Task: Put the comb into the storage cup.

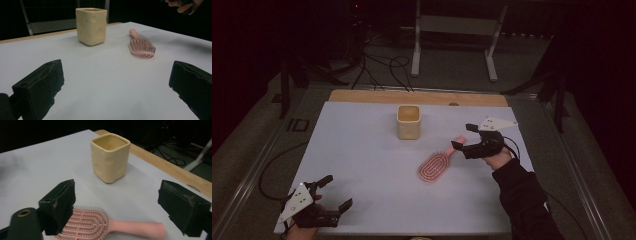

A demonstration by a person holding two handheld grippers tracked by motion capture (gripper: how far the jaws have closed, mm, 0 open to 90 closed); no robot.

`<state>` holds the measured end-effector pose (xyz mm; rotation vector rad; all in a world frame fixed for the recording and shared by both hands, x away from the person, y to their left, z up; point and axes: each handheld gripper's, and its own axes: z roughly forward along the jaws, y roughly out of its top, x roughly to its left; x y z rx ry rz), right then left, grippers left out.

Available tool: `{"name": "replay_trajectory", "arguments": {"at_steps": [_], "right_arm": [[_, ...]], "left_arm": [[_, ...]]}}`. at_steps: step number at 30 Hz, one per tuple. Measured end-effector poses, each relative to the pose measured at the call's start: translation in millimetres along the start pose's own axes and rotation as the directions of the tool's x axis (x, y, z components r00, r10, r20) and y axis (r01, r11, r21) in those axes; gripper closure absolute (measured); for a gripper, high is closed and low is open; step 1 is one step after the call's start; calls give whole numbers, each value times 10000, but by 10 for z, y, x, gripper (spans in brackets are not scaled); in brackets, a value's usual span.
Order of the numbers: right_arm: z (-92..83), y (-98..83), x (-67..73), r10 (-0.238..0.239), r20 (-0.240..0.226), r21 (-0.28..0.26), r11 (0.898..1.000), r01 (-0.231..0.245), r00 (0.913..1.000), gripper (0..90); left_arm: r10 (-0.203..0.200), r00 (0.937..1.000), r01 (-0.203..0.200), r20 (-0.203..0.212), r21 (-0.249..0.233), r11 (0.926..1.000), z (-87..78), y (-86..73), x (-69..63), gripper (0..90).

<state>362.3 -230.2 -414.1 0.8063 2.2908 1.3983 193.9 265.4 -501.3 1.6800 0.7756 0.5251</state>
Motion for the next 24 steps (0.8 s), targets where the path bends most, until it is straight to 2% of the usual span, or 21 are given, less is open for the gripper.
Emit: {"name": "replay_trajectory", "arguments": {"at_steps": [12, 16, 24], "right_arm": [[255, -19, -192, 403, 288, 667, 9969, -421, 9988, 363], [305, -37, -253, 263, 503, 930, 9952, -309, 9984, 418], [367, -59, -348, 300, 846, 1390, 9894, -416, 9960, 578]], "left_arm": [[-38, 10000, 38, 32, -20, 10000, 2, -3, 5, 2], [-62, 10000, 62, 42, -32, 10000, 3, -5, 6, 2], [-88, 9999, 89, 59, -31, 10000, 7, -5, 10, 2]]}}
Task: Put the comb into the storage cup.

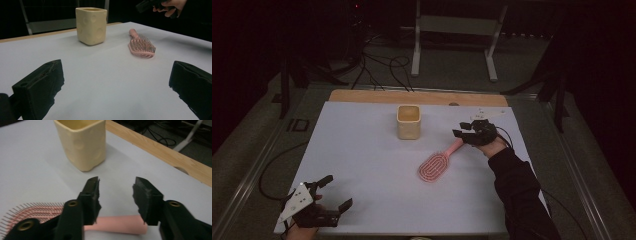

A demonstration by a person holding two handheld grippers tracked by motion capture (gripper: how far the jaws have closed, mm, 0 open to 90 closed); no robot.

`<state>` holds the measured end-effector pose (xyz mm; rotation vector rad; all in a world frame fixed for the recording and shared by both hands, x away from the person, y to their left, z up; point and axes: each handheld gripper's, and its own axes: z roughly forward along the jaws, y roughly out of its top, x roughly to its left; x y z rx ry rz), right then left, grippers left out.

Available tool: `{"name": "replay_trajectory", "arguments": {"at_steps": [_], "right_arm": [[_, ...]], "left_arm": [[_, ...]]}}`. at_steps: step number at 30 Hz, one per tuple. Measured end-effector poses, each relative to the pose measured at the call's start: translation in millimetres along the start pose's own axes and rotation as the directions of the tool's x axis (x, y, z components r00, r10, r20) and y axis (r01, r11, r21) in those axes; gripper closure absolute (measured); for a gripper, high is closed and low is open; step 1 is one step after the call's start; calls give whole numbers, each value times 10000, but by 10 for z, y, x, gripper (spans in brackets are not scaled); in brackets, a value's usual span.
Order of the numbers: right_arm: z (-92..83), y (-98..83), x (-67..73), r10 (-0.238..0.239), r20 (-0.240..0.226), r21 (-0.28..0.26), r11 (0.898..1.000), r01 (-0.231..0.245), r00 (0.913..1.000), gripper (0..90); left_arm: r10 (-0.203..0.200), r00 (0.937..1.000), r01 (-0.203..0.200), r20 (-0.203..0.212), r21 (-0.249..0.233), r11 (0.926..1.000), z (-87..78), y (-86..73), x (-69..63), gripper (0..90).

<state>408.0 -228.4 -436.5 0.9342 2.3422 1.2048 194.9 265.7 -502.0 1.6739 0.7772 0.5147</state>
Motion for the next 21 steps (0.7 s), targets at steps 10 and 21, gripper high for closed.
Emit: {"name": "replay_trajectory", "arguments": {"at_steps": [10, 21], "right_arm": [[162, -23, -53, -146, 432, 799, 9967, 111, 9990, 758], [285, -32, -114, -148, 875, 1325, 9912, 31, 9961, 894]], "left_arm": [[22, 10000, -22, -2, 48, 10000, 5, -6, 0, 2], [7, 10000, -7, 7, 54, 10000, 7, -8, -2, 2]]}}
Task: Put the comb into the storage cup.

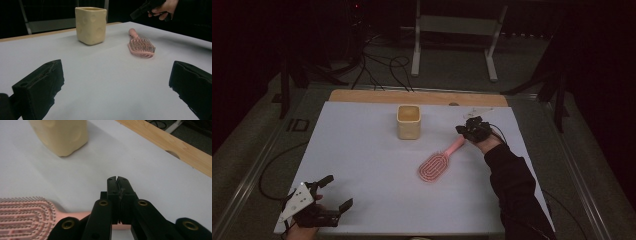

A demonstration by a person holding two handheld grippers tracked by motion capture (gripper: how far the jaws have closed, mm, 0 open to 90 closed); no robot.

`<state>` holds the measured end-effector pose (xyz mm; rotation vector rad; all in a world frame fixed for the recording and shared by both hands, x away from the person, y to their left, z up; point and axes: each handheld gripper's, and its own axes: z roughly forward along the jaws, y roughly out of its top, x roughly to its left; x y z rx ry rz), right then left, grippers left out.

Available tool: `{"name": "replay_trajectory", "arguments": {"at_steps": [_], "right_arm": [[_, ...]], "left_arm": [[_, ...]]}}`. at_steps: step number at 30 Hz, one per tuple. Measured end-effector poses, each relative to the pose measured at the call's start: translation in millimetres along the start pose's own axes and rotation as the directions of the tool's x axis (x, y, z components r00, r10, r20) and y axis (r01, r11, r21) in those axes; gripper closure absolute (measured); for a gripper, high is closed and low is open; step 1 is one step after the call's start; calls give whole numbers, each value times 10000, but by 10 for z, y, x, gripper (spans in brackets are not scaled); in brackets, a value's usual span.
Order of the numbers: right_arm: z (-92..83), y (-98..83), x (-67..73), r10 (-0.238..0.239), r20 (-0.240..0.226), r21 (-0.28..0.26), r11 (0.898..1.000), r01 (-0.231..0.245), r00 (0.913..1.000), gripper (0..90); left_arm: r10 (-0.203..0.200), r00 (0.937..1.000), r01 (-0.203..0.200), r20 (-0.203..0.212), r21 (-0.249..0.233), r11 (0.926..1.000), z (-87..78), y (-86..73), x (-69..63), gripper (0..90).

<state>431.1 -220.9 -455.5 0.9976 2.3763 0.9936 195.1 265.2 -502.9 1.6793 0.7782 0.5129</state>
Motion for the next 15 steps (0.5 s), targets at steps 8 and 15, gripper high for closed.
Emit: {"name": "replay_trajectory", "arguments": {"at_steps": [8, 15], "right_arm": [[145, -43, -12, 13, 29, 549, 9985, -14, 10000, 899], [244, -61, -24, 76, 131, 891, 9960, -87, 9999, 899]], "left_arm": [[-4, 10000, 4, 31, -4, 10000, 4, 0, 1, 2], [-10, 10000, 10, 35, -11, 10000, 5, 0, 2, 2]]}}
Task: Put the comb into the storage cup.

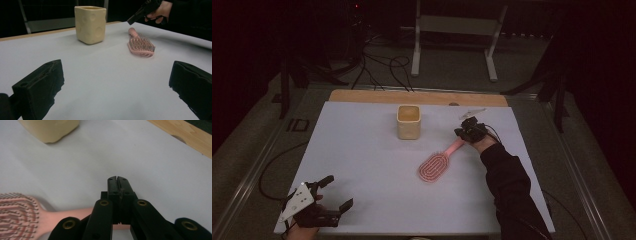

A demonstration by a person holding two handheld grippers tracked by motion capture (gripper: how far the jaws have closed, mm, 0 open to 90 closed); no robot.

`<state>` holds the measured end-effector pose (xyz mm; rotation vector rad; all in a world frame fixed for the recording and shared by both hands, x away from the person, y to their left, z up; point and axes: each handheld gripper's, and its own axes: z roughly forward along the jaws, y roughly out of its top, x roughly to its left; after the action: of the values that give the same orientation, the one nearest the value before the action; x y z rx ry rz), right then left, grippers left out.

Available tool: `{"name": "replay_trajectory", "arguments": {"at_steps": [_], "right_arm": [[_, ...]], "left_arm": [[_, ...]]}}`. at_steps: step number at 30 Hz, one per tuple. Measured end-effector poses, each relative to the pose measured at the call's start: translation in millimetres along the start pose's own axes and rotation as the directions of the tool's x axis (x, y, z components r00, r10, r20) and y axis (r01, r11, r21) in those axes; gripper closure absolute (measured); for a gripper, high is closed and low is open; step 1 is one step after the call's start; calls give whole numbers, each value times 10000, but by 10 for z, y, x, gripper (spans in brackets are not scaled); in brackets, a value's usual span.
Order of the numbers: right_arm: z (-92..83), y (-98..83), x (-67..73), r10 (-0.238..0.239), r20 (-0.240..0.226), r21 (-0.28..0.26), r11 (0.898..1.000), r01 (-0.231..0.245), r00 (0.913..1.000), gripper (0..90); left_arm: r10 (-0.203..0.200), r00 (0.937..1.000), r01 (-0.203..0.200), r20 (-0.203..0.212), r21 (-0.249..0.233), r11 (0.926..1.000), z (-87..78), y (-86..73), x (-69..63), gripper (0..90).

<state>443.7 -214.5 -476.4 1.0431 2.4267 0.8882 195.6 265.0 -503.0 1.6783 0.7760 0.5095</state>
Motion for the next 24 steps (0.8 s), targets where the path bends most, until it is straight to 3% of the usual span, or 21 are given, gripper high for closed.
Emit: {"name": "replay_trajectory", "arguments": {"at_steps": [24], "right_arm": [[199, -55, -42, 155, 230, 712, 9973, -171, 9996, 900]], "left_arm": [[-44, 10000, 44, 20, 35, 10000, 6, -7, 5, 2]]}}
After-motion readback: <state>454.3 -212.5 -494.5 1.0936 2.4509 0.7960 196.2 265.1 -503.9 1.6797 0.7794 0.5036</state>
